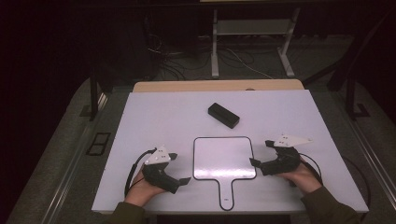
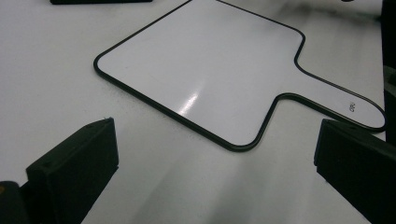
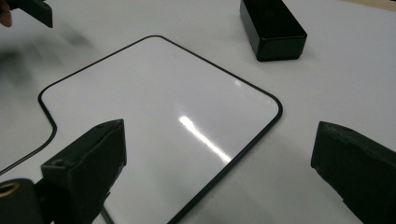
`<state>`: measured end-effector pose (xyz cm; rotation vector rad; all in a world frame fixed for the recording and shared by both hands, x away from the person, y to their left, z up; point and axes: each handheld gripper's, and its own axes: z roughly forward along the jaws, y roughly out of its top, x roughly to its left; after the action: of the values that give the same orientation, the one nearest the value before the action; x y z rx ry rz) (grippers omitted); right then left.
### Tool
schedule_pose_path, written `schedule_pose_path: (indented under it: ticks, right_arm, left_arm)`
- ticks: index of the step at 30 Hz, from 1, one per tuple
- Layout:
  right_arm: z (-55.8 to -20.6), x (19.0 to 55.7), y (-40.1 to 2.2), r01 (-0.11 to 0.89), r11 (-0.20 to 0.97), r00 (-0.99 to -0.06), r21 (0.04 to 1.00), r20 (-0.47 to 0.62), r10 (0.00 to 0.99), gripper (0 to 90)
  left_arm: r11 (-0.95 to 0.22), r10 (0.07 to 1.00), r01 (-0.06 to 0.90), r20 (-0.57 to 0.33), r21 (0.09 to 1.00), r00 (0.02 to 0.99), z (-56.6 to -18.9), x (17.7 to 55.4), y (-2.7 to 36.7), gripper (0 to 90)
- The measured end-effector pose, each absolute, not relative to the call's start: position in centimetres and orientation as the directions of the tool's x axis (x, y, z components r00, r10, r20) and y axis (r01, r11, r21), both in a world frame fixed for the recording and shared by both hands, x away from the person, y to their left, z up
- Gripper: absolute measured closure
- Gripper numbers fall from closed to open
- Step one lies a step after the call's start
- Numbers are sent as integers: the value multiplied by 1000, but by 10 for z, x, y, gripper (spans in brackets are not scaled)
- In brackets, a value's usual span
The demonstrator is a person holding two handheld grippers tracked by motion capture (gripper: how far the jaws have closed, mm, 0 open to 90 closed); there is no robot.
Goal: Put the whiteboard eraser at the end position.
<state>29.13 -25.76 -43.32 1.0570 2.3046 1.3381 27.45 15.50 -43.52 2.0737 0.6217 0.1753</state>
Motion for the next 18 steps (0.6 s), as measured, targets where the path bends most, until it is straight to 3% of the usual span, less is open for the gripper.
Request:
schedule_pose_path:
  ticks: [18]
  right_arm:
    - [-444, 261, -285, 457, 297, -678, 838, 113, 726, 23]
  left_arm:
    - [-438, 494, 362, -117, 823, 862, -435, 274, 155, 0]
